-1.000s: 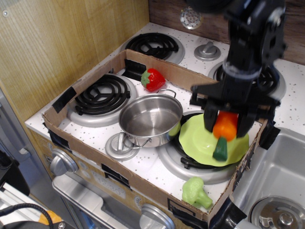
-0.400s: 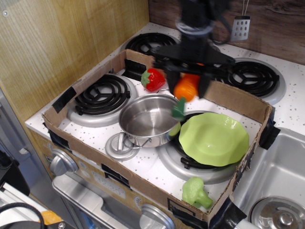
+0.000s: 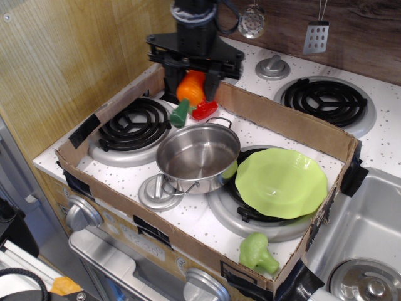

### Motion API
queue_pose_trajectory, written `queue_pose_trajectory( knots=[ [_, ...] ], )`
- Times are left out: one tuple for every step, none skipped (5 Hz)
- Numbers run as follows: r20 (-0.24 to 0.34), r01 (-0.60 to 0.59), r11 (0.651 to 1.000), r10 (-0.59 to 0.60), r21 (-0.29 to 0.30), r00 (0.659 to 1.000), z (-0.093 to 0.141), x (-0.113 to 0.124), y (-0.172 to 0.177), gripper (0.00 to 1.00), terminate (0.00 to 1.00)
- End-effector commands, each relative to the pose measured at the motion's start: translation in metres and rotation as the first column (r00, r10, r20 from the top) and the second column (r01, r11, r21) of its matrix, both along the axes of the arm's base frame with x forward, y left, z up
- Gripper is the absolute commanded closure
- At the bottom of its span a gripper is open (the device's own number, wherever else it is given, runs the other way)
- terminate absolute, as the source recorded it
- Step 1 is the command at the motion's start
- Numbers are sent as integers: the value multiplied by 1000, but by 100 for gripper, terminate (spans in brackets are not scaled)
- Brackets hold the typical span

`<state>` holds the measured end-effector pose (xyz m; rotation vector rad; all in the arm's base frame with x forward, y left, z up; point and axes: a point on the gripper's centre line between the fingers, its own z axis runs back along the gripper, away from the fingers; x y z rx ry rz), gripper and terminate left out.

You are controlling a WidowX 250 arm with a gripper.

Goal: Take carrot off plate

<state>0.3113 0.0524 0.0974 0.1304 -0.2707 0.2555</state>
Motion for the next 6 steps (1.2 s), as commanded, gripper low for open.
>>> queue_pose_trajectory(
  knots=[
    [148, -48, 994, 34, 95, 988, -3, -10, 39, 100, 0],
    [173, -67, 988, 42, 140, 984, -20, -20, 57, 100, 0],
    [145, -50, 984, 25, 171, 989, -21, -23, 72, 100, 0],
    [138, -21, 985, -3, 170, 990, -24, -21, 84, 100, 0],
    [141, 7, 987, -30, 160, 990, -34, -17, 96, 100, 0],
    [101, 60, 990, -73, 128, 992, -38, -8, 97, 100, 0]
  ],
)
